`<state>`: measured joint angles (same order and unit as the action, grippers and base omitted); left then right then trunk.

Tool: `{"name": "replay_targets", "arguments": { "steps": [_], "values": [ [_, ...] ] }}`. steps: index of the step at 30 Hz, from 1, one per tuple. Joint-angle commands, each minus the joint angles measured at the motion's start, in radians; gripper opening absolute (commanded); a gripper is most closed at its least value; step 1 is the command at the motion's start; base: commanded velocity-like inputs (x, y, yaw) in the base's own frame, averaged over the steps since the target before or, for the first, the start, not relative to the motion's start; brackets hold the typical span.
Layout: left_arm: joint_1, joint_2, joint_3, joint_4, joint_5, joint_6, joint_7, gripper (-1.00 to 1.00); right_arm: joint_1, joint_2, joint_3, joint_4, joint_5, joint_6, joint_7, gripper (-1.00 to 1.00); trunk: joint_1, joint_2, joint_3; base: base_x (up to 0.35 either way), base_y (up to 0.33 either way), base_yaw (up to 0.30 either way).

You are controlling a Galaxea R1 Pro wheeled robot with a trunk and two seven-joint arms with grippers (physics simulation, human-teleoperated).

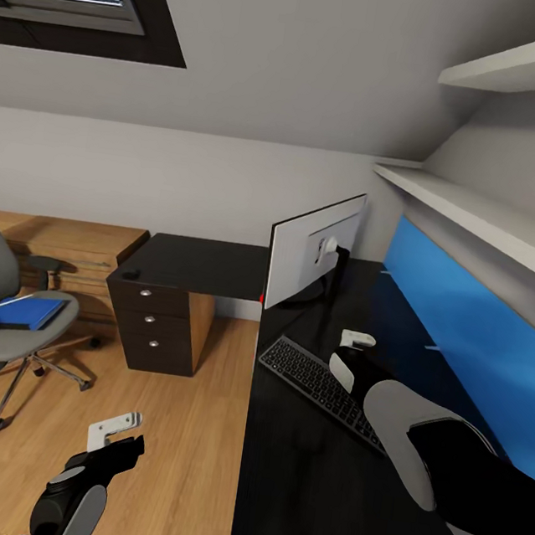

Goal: In the bedroom, organize the workspace by keeping the computer under the desk, ensuring the monitor is on the desk, placing the keyboard on the desk next to the monitor, placing the mouse on the desk next to the keyboard, moving the folder from the swivel chair onto the desk next to the mouse, stacking the notebook on top of the folder with the pen on top of the notebook, and positioning the swivel chair next to the desk.

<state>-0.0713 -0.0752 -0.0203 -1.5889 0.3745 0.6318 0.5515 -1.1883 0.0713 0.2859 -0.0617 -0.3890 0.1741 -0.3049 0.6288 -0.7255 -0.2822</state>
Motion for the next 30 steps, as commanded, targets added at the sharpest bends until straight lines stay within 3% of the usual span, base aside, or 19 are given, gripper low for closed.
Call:
{"name": "replay_targets", "arguments": {
  "steps": [1, 30],
  "values": [
    [-0.001, 0.000, -0.001, -0.001, 0.010, 0.002, 0.010, 1.00, -0.001, 0.000, 0.009, -0.002, -0.007, 0.007, -0.005, 1.00, 0.000, -0.001, -0.003, 0.000, 0.000, 0.000],
    [-0.001, 0.000, -0.004, -0.003, 0.010, 0.002, 0.010, 1.00, -0.001, -0.001, 0.009, -0.001, -0.007, 0.007, -0.005, 1.00, 0.000, -0.001, -0.048, 0.000, 0.000, 0.000]
  ]
}}
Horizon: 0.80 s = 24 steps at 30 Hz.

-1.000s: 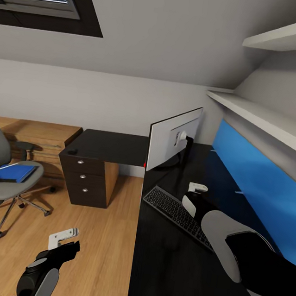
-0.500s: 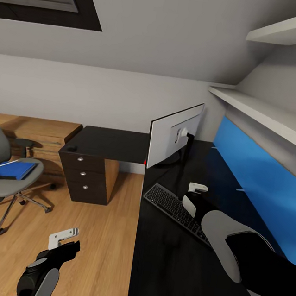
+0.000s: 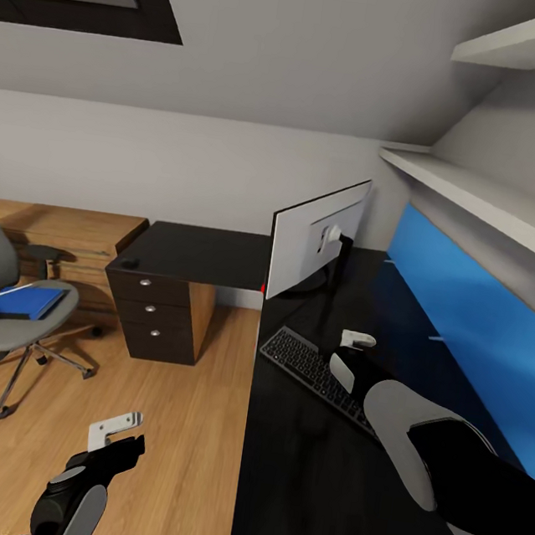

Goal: In the bedroom, organize the workspace by keeping the computer under the desk, ensuring the monitor is on the desk, placing the keyboard on the desk next to the monitor, placing the mouse on the desk next to the keyboard, moving the folder from the swivel chair onto the desk next to the mouse, stacking the notebook on top of the folder with the pen on top of the notebook, and positioning the swivel chair next to the desk.

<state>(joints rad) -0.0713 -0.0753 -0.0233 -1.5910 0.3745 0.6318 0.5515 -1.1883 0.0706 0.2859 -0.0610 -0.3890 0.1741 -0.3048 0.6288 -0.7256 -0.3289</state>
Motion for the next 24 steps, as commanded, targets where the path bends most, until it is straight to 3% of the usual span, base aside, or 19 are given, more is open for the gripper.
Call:
{"name": "replay_targets", "arguments": {
  "steps": [1, 24],
  "values": [
    [-0.001, 0.000, -0.001, -0.001, 0.010, 0.002, 0.010, 1.00, 0.000, 0.000, 0.009, -0.002, -0.007, 0.007, -0.005, 1.00, 0.000, -0.001, -0.003, 0.000, 0.000, 0.000],
    [-0.001, 0.000, 0.000, -0.001, 0.010, 0.003, 0.010, 1.00, 0.000, 0.000, 0.009, -0.002, -0.006, 0.005, -0.006, 1.00, 0.000, -0.001, -0.031, 0.000, 0.000, 0.000]
  ]
}}
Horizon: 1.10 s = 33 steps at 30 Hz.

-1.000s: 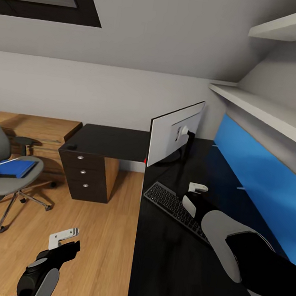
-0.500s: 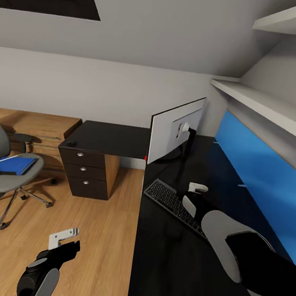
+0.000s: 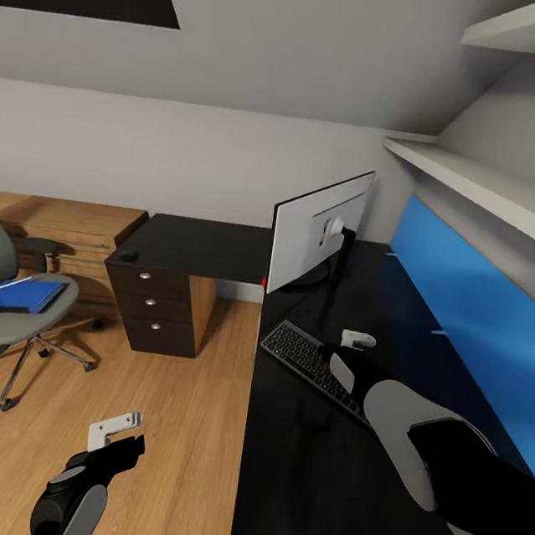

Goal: In the bedroom, organize the workspace by keeping the computer under the desk, ensuring the monitor is on the desk, placing the keyboard on the desk next to the monitor, placing the mouse on the desk next to the keyboard, moving the folder from the swivel chair onto the desk next to the mouse, stacking the notebook on top of the folder with the pen on top of the notebook, and positioning the swivel chair next to the desk.

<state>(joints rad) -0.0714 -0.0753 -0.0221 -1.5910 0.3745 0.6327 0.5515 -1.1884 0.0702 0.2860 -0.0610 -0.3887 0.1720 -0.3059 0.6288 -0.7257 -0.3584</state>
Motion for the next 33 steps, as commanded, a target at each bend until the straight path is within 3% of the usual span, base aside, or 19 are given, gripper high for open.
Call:
{"name": "replay_targets", "arguments": {
  "steps": [1, 8, 11, 13, 17, 18, 21, 25, 27, 33],
  "values": [
    [-0.001, 0.000, -0.001, -0.001, 0.011, 0.002, 0.010, 1.00, 0.000, 0.000, 0.009, -0.002, -0.005, 0.006, -0.004, 1.00, 0.000, -0.001, -0.001, 0.000, 0.000, 0.000],
    [-0.001, 0.000, 0.000, -0.001, 0.011, 0.002, 0.010, 1.00, -0.001, 0.000, 0.013, -0.020, 0.001, 0.012, -0.014, 1.00, 0.000, -0.001, -0.002, 0.000, 0.000, 0.000],
    [-0.001, 0.001, 0.001, -0.001, 0.010, 0.002, 0.010, 1.00, -0.004, -0.029, 0.012, -0.098, 0.002, 0.071, -0.039, 1.00, 0.000, -0.001, -0.002, 0.000, 0.000, 0.000],
    [-0.001, 0.002, 0.007, -0.001, 0.008, 0.001, 0.011, 1.00, -0.008, -0.064, 0.011, -0.197, 0.000, 0.200, -0.049, 1.00, 0.000, -0.001, -0.002, 0.000, 0.000, 0.000],
    [-0.001, 0.002, 0.026, -0.001, 0.009, 0.001, 0.010, 1.00, -0.036, -0.089, 0.009, -0.282, -0.002, 0.299, -0.055, 1.00, 0.000, -0.001, -0.002, 0.000, 0.000, 0.000],
    [-0.001, 0.002, 0.031, -0.001, 0.009, 0.001, 0.009, 1.00, -0.068, -0.094, 0.009, -0.292, -0.002, 0.326, -0.056, 1.00, 0.000, -0.001, -0.002, 0.000, 0.000, 0.000],
    [-0.001, 0.002, 0.036, -0.001, 0.009, 0.001, 0.009, 1.00, -0.131, -0.098, 0.009, -0.274, -0.002, 0.368, -0.056, 1.00, 0.000, -0.001, -0.002, 0.000, 0.000, 0.000],
    [-0.001, 0.002, 0.042, -0.008, 0.009, 0.001, 0.008, 1.00, -0.242, -0.101, 0.008, -0.165, -0.005, 0.406, -0.057, 1.00, 0.000, -0.001, -0.002, 0.000, 0.000, 0.000],
    [-0.001, 0.003, 0.044, -0.015, 0.009, 0.002, 0.008, 1.00, -0.269, -0.099, 0.004, -0.135, -0.007, 0.410, -0.057, 1.00, 0.000, -0.001, -0.002, 0.000, 0.000, 0.000],
    [-0.001, 0.003, 0.045, -0.021, 0.009, 0.003, 0.008, 1.00, -0.276, -0.096, 0.003, -0.118, -0.007, 0.409, -0.056, 1.00, 0.000, -0.001, -0.002, 0.000, 0.000, 0.000]
  ]
}}
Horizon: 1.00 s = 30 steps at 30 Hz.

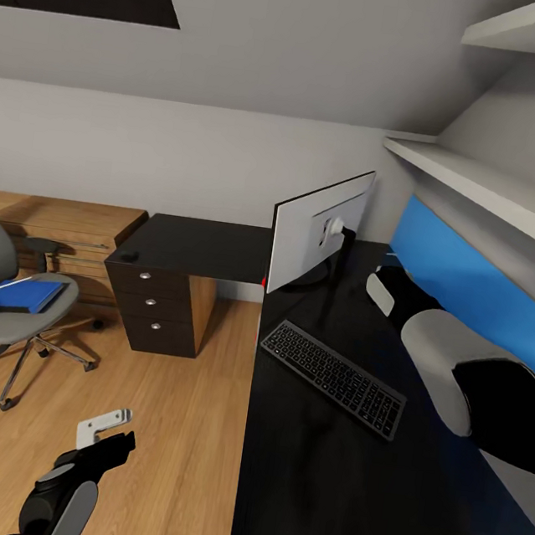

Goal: In the bedroom, organize the workspace by keeping the computer under the desk, ensuring the monitor is on the desk, placing the keyboard on the desk next to the monitor, placing the mouse on the desk next to the keyboard, moving the folder from the swivel chair onto the desk next to the mouse, stacking the notebook on top of the folder with the pen on top of the notebook, and positioning the swivel chair next to the desk.

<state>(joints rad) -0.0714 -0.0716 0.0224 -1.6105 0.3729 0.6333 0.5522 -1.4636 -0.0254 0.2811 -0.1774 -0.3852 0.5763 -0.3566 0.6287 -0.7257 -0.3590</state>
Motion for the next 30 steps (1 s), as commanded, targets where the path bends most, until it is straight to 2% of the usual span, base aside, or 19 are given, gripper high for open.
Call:
{"name": "replay_targets", "arguments": {
  "steps": [1, 21, 30],
  "values": [
    [-0.001, -0.001, 0.001, -0.002, 0.011, 0.003, 0.008, 1.00, -0.001, -0.001, 0.008, -0.001, -0.011, 0.005, -0.005, 1.00, 0.000, -0.001, -0.001, 0.000, 0.000, 0.000],
    [-0.001, -0.001, 0.001, -0.005, 0.011, 0.006, 0.008, 1.00, 0.003, -0.004, 0.004, 0.003, -0.013, 0.003, 0.000, 1.00, 0.000, -0.001, -0.001, 0.000, 0.000, 0.000],
    [-0.001, -0.001, 0.001, -0.004, 0.010, 0.006, 0.009, 1.00, 0.032, 0.033, 0.004, 0.003, -0.014, 0.001, 0.000, 1.00, 0.000, -0.001, -0.001, 0.000, 0.000, 0.000]
  ]
}}
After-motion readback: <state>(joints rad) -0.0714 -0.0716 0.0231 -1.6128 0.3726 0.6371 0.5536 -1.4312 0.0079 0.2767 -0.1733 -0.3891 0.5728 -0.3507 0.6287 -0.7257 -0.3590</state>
